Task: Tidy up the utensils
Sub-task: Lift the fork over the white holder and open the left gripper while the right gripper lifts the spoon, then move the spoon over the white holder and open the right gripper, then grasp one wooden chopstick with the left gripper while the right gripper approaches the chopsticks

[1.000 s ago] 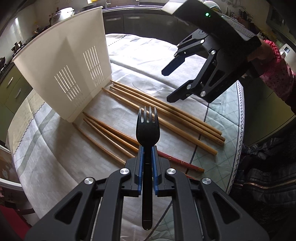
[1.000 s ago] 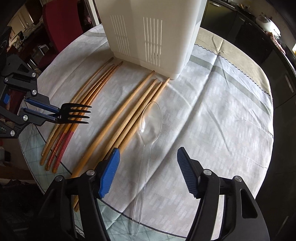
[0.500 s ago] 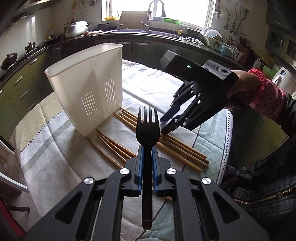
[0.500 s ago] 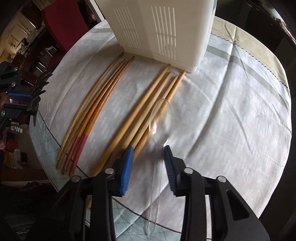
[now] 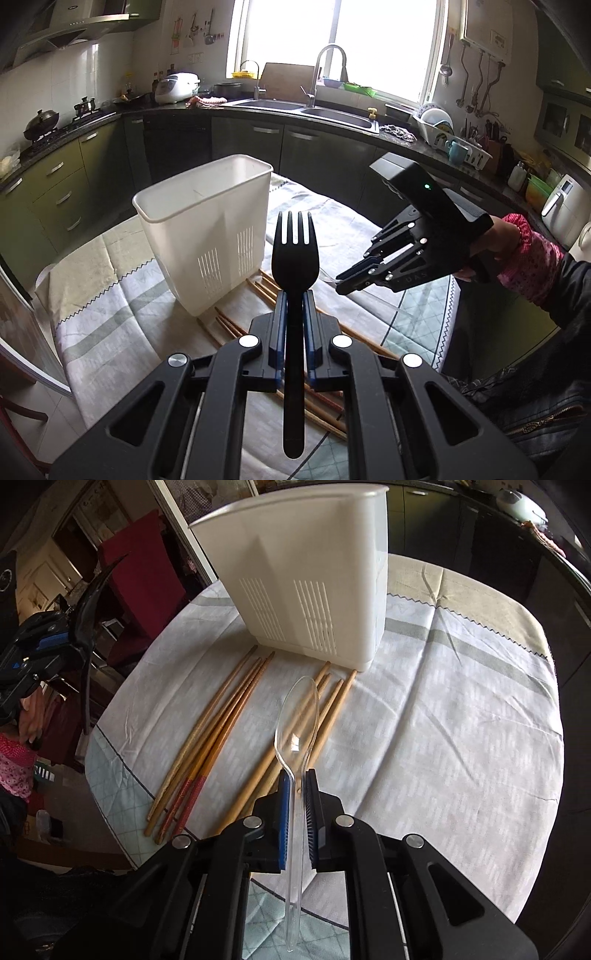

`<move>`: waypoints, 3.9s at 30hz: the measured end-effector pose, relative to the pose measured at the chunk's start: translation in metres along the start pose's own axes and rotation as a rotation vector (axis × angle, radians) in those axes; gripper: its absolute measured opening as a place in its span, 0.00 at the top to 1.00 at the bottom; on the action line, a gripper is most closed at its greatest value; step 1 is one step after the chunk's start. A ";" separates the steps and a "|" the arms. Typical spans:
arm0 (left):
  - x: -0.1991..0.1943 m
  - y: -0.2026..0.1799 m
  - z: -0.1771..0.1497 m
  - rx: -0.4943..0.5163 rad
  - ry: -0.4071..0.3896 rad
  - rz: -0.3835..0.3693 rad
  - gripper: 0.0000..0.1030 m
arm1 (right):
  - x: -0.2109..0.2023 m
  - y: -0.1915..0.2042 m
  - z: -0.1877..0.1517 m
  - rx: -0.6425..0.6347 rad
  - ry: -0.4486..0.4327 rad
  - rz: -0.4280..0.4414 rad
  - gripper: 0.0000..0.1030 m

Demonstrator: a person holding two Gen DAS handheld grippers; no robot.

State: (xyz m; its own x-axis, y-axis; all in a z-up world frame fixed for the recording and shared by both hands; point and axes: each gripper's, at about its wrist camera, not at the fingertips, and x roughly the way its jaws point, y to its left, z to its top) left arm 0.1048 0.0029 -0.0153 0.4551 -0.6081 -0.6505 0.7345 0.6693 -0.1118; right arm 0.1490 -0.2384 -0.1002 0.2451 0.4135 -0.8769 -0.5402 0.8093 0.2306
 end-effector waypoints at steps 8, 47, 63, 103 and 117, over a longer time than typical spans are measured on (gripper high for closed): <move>-0.032 0.023 0.057 -0.069 -0.221 0.090 0.92 | -0.070 0.011 0.003 -0.010 -0.237 -0.020 0.91; 0.008 0.041 0.034 -0.286 -0.421 0.352 0.80 | -0.173 0.016 0.108 0.076 -0.827 -0.050 0.91; 0.001 0.003 -0.021 -0.251 -0.207 0.355 0.27 | -0.092 -0.001 0.131 0.120 -0.841 -0.199 0.91; 0.115 0.038 -0.066 -0.520 0.397 0.505 0.58 | -0.136 -0.052 -0.071 0.221 -0.679 -0.323 0.47; 0.092 0.052 -0.079 -0.498 0.429 0.468 0.94 | -0.011 -0.022 -0.026 0.156 -0.169 -0.097 0.59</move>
State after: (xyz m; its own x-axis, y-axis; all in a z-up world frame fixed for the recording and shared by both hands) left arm 0.1449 0.0158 -0.1404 0.3526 -0.0685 -0.9333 0.1596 0.9871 -0.0122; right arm 0.1368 -0.2715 -0.1065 0.4281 0.3845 -0.8179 -0.3803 0.8976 0.2229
